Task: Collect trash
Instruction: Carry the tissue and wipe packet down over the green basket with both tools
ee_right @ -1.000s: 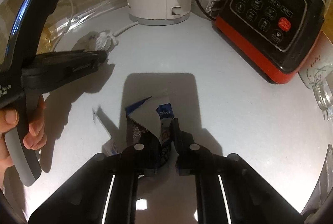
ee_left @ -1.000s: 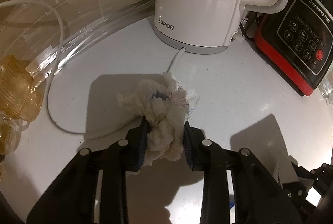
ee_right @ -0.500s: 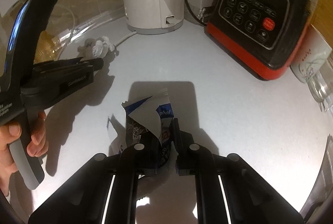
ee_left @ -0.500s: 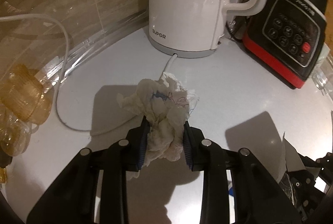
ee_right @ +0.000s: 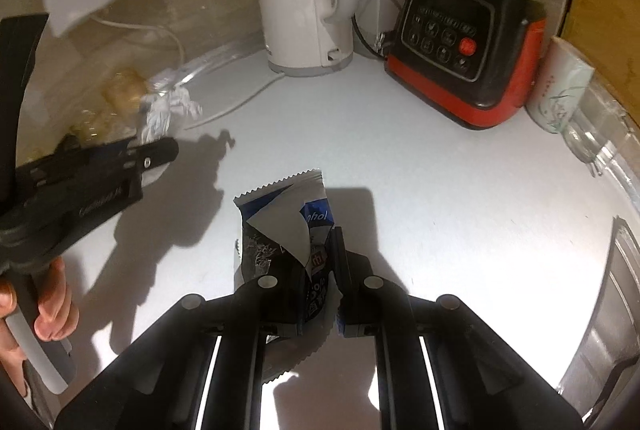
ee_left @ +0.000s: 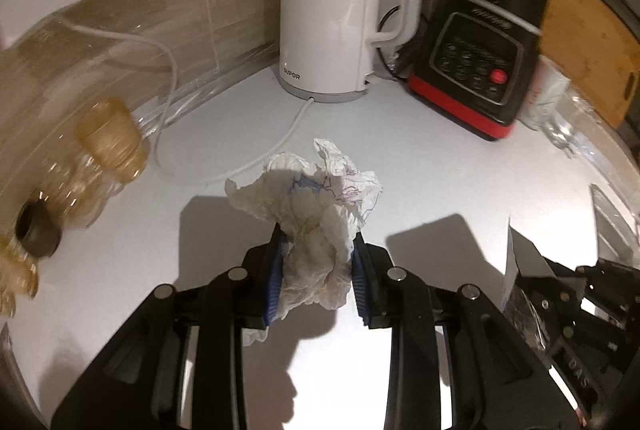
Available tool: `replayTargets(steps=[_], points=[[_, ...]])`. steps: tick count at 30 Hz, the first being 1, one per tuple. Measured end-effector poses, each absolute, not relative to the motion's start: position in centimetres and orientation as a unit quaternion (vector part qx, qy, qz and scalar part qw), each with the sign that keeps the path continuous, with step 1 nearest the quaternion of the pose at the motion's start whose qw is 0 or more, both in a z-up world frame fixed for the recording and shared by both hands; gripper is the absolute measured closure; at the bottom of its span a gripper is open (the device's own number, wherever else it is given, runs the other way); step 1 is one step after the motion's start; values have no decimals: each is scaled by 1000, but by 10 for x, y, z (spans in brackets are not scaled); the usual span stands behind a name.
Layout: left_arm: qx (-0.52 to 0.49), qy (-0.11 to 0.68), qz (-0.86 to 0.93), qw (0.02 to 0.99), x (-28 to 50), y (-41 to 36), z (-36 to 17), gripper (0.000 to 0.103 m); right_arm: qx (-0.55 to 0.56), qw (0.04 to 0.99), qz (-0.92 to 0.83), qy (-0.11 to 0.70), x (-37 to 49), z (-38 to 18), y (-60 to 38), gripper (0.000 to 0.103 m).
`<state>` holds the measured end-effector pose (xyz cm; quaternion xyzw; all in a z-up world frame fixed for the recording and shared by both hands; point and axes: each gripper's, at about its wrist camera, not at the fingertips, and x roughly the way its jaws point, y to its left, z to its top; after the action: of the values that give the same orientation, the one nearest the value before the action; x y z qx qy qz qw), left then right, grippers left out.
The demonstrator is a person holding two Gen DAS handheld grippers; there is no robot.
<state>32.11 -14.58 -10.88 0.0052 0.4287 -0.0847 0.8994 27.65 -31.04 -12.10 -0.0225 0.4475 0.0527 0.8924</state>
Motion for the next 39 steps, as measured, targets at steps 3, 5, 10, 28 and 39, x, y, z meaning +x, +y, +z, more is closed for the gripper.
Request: replayTargets(steps=[3,5,10,28,39], points=[[3,428,-92,899,283,-146,-96,74,-20,897,61,437,247,-107,-311,92],[7,421,-94,902,259,-146,-89,74,-12,900,72,431,223,-98,-313,92],[6,420,-103,902,186,-152,-78,74,3,905,92,415,168,-78,-318,92],[65,434,-227,869,-43,-205,-100,74,27,906,77,415,-48,-76,-379,91],[138,518,-261,803,-83,-255,-243,73,37,878,30,476,-105,-134,-414,91]])
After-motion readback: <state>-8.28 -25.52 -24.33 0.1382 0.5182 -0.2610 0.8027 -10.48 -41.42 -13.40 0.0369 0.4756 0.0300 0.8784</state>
